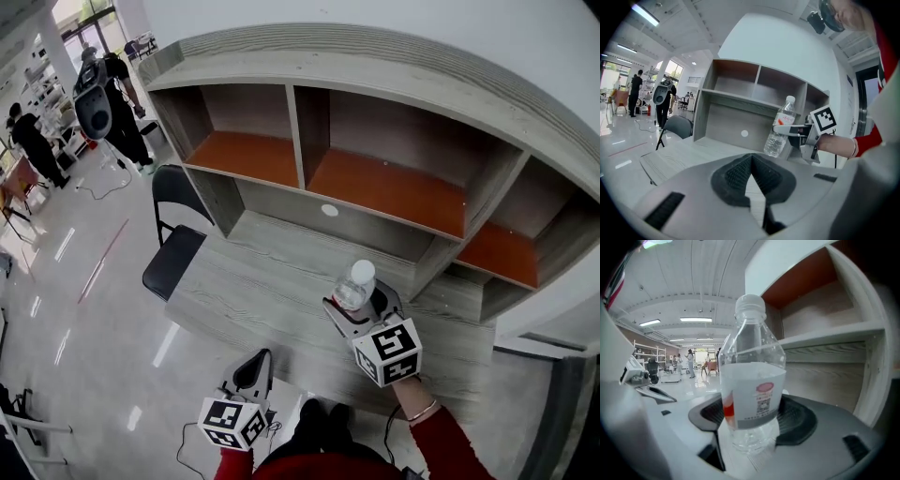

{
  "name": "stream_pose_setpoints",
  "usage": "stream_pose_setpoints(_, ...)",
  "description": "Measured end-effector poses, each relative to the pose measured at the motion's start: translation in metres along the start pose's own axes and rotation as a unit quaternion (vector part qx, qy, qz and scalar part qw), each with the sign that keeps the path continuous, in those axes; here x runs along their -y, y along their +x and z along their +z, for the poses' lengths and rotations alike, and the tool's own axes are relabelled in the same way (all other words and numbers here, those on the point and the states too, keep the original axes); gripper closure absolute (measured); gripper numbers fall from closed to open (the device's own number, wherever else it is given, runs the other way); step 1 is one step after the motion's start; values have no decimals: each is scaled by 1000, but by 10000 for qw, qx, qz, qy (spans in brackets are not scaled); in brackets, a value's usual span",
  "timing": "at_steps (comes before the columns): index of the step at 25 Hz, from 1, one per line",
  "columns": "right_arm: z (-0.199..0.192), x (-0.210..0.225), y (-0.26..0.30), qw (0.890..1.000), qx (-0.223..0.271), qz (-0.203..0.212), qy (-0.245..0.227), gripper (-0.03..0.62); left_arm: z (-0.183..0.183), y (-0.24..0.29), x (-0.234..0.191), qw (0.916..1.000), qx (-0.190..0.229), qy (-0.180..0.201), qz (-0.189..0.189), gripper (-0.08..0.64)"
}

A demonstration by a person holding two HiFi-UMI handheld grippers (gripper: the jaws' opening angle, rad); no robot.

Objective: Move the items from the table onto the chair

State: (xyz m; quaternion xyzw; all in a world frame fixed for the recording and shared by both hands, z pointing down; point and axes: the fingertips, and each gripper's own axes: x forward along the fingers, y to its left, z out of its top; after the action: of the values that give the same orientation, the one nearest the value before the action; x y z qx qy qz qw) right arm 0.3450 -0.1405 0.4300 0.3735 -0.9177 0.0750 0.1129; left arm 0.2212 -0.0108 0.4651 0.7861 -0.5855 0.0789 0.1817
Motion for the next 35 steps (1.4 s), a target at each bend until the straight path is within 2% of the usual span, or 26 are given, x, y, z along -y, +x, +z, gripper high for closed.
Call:
stream_pose_setpoints(4,26,-12,-17,9998,158,67,-91,267,22,-1,10,9993,339,143,-38,552)
stream_pose_setpoints(8,28,-25,-31,9995,135,133,-250,265,34,-9,15,9981,546,270,30,552)
stream_pose_setpoints(13,30,-47,-35,9988,183,341,-306,265,39,-25,5,9964,723,336,273,552)
stream_pose_setpoints(19,37,-92,-28,9964,165,755,-350,265,41,-67,-18,9933,823,325,748,552)
stream_pose_setpoints(25,42,-152,25,9920,25,1204,-389,265,41,-112,-80,9868,873,284,1333,552)
stream_pose_setpoints(35,61,-296,155,9825,-23,1843,-269,265,63,-198,-238,9745,1026,386,1959,552)
